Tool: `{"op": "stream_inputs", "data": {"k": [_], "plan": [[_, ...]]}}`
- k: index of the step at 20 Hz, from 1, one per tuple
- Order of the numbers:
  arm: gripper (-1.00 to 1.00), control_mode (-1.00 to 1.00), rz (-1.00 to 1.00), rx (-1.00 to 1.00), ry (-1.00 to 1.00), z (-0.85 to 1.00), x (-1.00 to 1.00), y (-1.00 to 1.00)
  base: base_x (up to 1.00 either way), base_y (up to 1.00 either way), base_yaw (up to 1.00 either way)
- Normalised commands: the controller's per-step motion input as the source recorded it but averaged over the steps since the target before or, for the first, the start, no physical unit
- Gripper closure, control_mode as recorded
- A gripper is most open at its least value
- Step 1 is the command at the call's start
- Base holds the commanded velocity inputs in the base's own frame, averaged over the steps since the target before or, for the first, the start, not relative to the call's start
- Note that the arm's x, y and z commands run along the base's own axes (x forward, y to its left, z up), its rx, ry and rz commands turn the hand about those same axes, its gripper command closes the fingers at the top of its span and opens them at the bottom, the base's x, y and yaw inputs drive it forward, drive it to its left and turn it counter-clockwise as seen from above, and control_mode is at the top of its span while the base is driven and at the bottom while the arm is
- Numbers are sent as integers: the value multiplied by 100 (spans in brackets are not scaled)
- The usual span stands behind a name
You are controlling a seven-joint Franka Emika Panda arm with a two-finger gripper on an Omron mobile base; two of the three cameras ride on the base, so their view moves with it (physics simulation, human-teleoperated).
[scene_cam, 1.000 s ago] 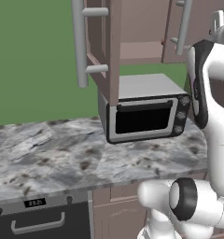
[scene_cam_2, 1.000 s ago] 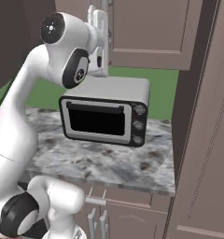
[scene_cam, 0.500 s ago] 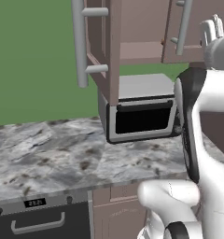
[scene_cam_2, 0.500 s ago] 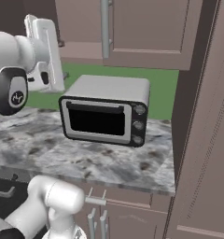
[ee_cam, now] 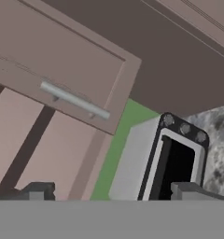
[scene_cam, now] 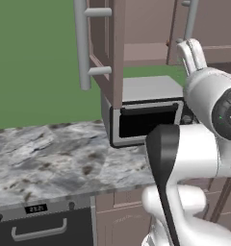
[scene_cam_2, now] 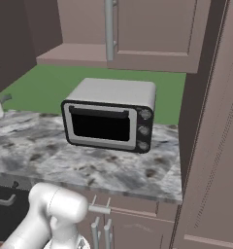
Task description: Pick the potato from the counter and place it in the cabinet. Then close the cabinet.
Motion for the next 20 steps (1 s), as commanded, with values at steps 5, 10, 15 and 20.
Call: {"op": "stream_inputs", "data": {"k": [5,10,15,20], "plan": [[-100,-100,0,-13,-7,0,-76,100,0,0,0],[-100,-100,0,-10,-3,-2,-14,94,0,0,0],[-100,-100,-4,-6,-1,-13,42,85,0,0,0],[-100,-100,-13,-7,0,-40,95,88,0,0,0]]}}
